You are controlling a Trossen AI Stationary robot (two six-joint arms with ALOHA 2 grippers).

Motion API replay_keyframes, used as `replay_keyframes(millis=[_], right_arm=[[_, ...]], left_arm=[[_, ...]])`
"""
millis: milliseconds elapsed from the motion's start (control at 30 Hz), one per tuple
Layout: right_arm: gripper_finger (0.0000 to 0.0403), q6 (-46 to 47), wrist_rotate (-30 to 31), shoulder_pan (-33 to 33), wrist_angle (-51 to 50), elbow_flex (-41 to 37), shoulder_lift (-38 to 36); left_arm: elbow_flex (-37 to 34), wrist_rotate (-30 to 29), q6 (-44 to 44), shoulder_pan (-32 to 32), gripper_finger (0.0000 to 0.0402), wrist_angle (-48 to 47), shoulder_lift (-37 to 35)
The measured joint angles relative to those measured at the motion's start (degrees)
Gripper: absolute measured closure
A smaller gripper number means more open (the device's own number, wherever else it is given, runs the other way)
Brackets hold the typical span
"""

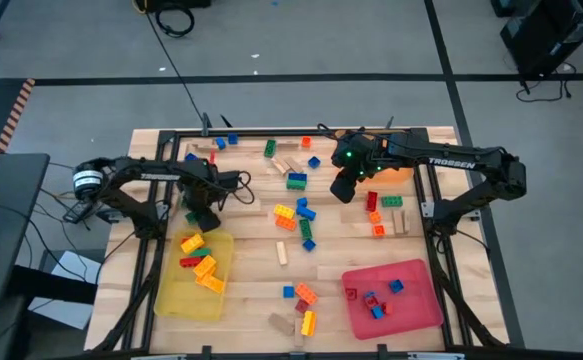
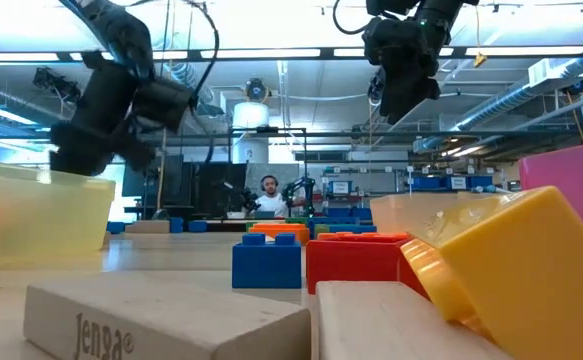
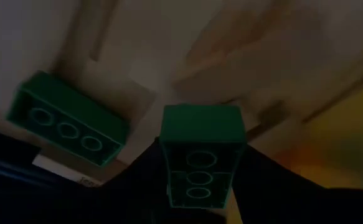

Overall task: Sort blocks by size
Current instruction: Put the large green game piece into the yellow bin

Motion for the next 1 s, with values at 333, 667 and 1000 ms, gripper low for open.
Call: replay_keyframes(millis=[333, 667, 1000], right_arm=[[0.023, -0.17, -0.07, -0.2, -0.64, 0.0, 0.0], [0.0235, 7.47, 3.02, 2.46, -1.73, 0.0, 0.0], [0.0237, 12.37, 3.23, 6.94, -0.66, 0.0, 0.0]], left_arm=[[9.98, 0.85, -12.06, -0.89, 0.0261, -6.7, -6.21], [19.45, -0.94, -34.03, -17.22, 0.0261, -17.37, -9.5], [19.53, 0.35, -62.05, -44.09, 0.0261, -12.56, -10.28]])
